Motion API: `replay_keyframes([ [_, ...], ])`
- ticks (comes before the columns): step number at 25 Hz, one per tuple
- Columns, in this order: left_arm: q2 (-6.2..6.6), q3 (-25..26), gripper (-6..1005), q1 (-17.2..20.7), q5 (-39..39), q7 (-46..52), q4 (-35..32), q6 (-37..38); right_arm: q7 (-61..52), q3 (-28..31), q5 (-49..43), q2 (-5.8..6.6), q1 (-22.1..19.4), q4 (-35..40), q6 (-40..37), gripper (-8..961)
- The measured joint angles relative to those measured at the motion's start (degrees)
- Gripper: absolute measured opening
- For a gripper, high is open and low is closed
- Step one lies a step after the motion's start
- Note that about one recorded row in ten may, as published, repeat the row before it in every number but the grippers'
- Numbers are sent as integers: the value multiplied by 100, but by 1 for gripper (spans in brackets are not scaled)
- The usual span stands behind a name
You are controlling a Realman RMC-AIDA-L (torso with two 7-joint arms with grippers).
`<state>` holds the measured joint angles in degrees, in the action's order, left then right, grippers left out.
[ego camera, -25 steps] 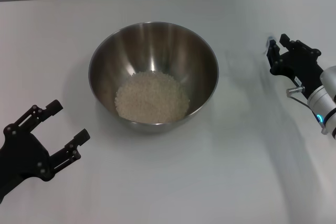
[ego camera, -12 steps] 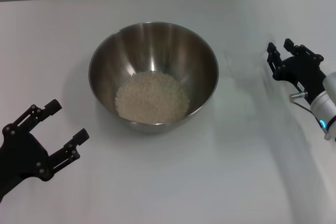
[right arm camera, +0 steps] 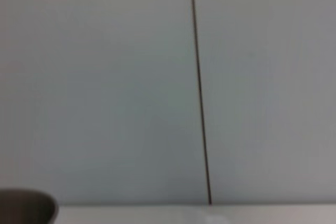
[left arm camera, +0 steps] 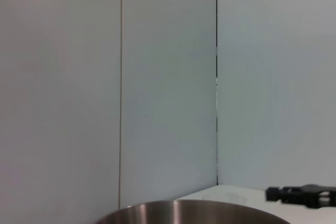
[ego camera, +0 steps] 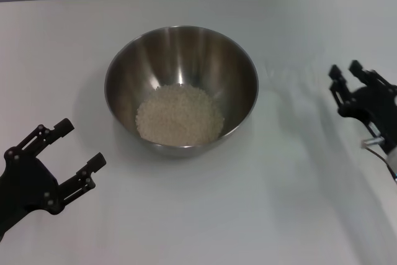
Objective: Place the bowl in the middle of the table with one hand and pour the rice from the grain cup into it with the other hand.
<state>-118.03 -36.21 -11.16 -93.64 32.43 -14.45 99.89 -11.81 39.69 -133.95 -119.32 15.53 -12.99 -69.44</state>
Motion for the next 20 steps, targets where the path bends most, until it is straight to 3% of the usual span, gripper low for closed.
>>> replay_keyframes([
  [4, -1, -15, 797, -13, -2, 0, 3, -10, -340, -51, -3, 12, -382, 245, -884, 391],
  [8, -1, -25, 797, -17, -5, 0, -11, -44, -613, -55, -6, 13, -399, 504, -1116, 391],
  [14, 4, -34, 797, -30, -6, 0, -18, -60, -867, -224, -16, 34, -247, 727, -1388, 391],
  [20, 25, -36, 797, -38, -6, 0, -39, -66, -1600, -1096, -18, 61, 134, 1451, -2310, 435],
])
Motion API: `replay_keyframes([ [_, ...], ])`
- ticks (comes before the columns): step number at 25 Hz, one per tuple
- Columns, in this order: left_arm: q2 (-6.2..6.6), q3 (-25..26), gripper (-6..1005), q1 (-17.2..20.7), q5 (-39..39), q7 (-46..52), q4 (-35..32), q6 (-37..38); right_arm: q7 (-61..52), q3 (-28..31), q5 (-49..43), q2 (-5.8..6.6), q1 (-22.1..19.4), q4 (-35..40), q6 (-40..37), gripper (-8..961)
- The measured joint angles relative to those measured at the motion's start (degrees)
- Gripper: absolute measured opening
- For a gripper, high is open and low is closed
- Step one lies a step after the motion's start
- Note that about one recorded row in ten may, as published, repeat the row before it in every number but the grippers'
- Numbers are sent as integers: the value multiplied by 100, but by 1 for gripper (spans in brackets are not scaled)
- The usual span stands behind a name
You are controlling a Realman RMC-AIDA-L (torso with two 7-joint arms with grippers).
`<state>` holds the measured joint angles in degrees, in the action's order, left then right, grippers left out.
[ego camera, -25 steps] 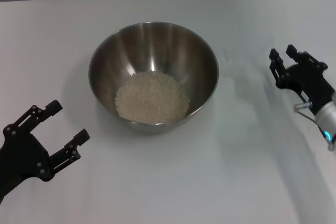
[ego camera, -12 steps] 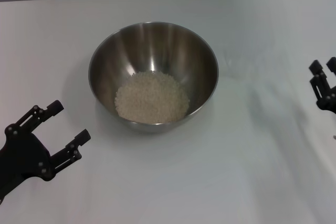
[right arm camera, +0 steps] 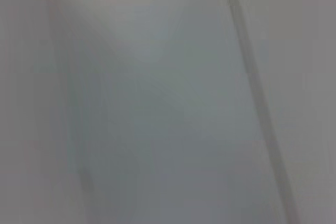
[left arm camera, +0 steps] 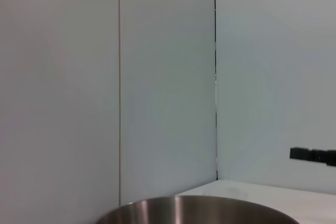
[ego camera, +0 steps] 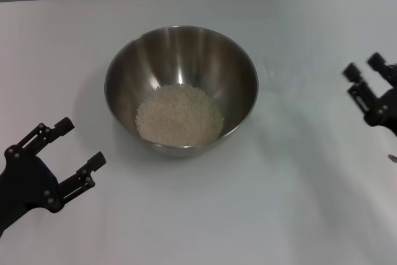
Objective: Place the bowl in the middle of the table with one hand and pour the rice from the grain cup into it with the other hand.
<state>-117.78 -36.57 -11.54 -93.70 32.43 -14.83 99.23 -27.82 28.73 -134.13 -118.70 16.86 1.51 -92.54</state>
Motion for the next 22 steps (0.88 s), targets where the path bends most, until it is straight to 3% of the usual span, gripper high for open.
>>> replay_keyframes([
  [2, 19, 0, 797, -4, 1, 0, -2, -1, -159, -805, -1, 53, 272, 462, -476, 456],
  [3, 19, 0, 797, -4, 1, 0, -2, -1, -159, -805, -1, 53, 272, 462, -476, 467],
  [7, 36, 0, 797, -40, 0, 0, -2, -8, -310, -1737, -1, 181, 623, 785, -749, 511],
  [12, 69, -27, 797, -72, 1, 40, -10, 4, -578, -2653, 0, 240, 1041, 1076, -721, 721],
  [22, 97, -156, 797, -146, 1, 89, -57, 20, -677, -2929, -1, 224, 1151, 1275, -706, 761],
])
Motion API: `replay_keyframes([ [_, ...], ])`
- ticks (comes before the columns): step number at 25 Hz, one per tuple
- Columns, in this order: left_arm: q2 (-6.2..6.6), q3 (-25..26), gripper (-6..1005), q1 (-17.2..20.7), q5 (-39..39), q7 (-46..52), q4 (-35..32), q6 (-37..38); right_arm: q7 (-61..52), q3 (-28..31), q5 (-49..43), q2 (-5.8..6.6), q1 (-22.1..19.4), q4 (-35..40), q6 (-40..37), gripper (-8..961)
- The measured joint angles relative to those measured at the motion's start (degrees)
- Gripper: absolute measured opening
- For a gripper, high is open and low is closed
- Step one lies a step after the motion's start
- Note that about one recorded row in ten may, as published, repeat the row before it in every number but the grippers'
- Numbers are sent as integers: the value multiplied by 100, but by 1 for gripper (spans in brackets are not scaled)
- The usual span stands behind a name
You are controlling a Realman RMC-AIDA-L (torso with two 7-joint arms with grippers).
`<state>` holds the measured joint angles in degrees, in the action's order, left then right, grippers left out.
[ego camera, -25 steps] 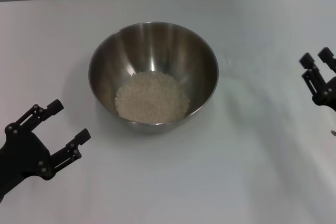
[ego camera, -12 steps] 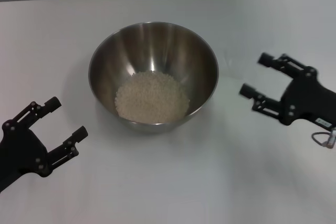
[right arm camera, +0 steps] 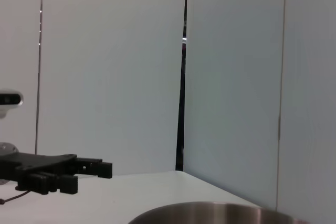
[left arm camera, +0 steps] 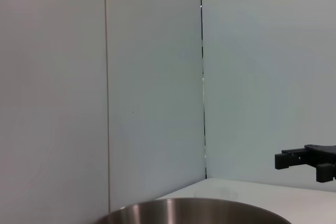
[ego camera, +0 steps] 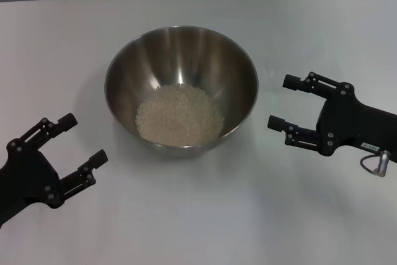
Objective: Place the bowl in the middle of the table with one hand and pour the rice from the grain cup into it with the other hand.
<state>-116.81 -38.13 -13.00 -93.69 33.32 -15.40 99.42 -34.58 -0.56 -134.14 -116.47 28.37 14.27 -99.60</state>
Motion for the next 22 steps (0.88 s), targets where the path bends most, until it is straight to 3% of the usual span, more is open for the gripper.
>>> replay_keyframes([
  [22, 35, -263, 797, -112, -130, 125, -86, -21, -74, -311, -35, -12, -13, 197, -56, 762],
])
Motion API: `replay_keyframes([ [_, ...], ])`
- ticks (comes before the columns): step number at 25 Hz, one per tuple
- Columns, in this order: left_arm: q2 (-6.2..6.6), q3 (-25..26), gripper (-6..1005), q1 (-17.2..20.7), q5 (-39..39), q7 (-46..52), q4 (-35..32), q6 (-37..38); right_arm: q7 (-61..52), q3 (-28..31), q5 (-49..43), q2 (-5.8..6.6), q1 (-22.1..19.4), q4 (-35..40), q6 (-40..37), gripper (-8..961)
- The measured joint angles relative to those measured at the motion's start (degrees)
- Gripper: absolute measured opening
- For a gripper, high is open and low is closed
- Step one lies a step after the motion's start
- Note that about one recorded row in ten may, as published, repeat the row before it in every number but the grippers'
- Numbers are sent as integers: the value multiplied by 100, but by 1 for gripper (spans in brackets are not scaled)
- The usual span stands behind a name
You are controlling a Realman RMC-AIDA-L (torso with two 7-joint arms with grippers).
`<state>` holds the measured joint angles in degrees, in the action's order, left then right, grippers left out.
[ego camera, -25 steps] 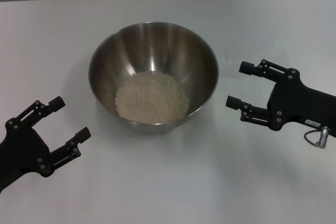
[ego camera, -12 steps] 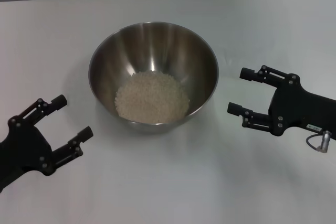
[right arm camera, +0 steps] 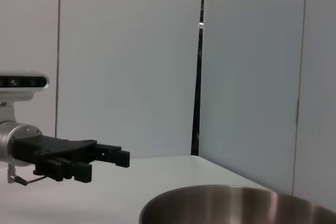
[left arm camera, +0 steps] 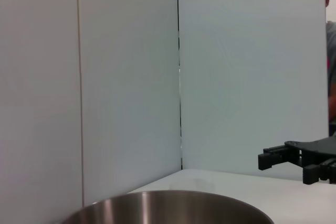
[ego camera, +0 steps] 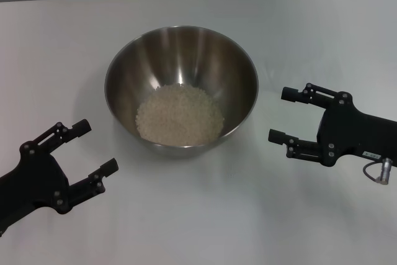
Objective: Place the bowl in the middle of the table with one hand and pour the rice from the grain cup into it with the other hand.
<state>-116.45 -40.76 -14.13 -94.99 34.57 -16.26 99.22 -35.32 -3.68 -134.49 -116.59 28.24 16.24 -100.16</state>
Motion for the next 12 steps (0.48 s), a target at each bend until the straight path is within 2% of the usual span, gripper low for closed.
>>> replay_keyframes([
  [12, 0, -3, 797, -3, -3, 5, 0, -8, -1, 8, 26, -5, 11, 2, 29, 762],
])
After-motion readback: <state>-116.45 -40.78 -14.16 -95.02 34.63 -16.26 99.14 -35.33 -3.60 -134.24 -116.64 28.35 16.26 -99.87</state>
